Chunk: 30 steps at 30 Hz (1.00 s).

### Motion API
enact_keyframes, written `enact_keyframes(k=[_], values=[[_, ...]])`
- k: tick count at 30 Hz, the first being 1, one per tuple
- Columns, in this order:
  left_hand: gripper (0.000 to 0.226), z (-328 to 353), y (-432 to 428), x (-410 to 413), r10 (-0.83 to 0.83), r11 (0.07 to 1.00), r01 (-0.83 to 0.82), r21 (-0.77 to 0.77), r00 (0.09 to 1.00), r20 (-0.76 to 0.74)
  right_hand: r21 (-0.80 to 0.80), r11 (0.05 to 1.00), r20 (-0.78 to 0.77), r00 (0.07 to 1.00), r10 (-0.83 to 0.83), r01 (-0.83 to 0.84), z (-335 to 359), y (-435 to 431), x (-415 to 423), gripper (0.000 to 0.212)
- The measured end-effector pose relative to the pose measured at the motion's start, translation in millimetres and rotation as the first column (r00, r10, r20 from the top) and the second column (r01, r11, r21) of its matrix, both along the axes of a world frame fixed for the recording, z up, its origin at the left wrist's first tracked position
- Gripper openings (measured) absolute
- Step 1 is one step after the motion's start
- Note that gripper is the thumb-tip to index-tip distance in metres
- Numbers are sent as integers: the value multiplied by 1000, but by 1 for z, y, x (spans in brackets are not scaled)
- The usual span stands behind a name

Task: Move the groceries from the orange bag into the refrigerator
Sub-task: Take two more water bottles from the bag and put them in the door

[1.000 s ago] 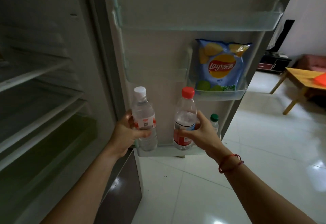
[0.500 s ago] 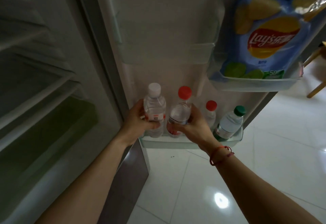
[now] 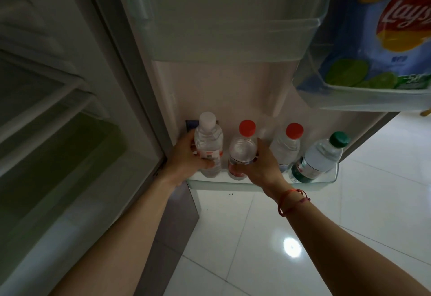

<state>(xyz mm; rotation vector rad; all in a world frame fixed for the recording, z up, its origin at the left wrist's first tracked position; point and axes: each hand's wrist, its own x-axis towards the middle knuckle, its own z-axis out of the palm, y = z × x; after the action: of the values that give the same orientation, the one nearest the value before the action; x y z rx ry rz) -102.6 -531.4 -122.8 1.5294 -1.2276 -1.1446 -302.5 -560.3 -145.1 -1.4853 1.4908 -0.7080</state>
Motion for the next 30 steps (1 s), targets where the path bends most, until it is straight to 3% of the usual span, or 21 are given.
enact_keyframes(k=[5,13,30], values=[[71,-16,1,3,6,1000,-6,20,1000,11,14,1000,-12,1000,-15,15,-10,2,-1,77],[77,-23,3,1,19,999,-20,44,999,30,-34,999,-51,999,-9,7,-8,3,4,56],[76,-25,4,1,13,999,-17,36,996,91,13,1000,-104,994,-24,25,-7,6,6,72]])
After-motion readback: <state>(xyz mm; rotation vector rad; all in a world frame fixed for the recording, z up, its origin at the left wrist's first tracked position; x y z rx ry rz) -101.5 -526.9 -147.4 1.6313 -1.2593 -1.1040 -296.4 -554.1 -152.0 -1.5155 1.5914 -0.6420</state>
